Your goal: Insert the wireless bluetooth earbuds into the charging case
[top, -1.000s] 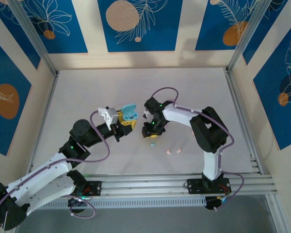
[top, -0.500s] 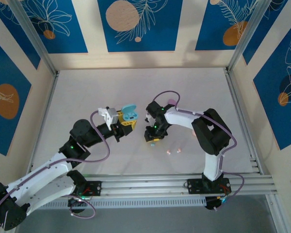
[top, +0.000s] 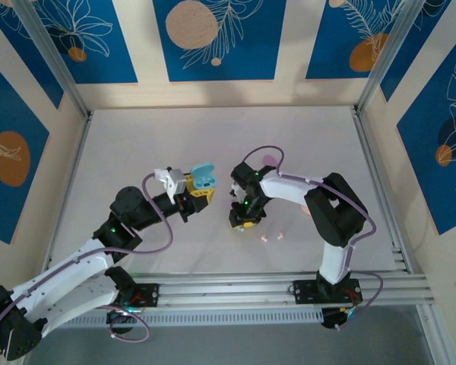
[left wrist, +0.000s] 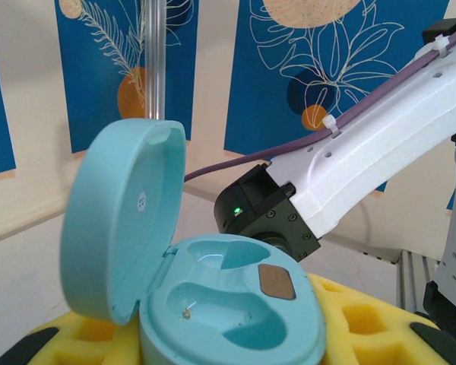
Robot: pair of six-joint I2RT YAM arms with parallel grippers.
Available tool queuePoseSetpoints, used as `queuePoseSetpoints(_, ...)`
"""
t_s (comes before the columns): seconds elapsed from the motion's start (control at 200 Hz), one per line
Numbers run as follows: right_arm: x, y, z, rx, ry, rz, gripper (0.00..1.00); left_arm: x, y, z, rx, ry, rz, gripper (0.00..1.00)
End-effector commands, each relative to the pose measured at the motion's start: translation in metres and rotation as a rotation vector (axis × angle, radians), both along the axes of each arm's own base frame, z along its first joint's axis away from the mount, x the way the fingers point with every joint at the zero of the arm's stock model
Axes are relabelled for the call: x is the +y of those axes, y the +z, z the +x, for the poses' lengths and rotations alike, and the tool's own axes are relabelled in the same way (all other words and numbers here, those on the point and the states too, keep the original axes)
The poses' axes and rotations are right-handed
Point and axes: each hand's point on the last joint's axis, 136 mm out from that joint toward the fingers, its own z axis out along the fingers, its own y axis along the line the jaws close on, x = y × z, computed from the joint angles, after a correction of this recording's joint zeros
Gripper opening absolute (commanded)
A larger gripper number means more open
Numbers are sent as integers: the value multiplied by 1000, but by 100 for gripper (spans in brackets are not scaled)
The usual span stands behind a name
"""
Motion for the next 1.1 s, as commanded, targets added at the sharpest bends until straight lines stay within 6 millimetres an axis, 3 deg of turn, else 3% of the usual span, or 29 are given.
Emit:
queuePoseSetpoints(0.0, -2, 9, -10, 21, -9, -3, 40, 1, 21, -2, -34, -2, -40, 34)
queuePoseSetpoints(0.22, -9, 12, 5, -58, -13, -72, 39, 0, 20, -1, -33, -2, -37, 34)
queuePoseSetpoints(0.555, 4, 7, 4, -61, 30, -110, 37, -1, 20, -1, -29, -6, -36, 34)
queuePoseSetpoints(1.095, 1, -5, 0, -50, 73, -198, 31, -2, 19, -1, -28, -8, -35, 34)
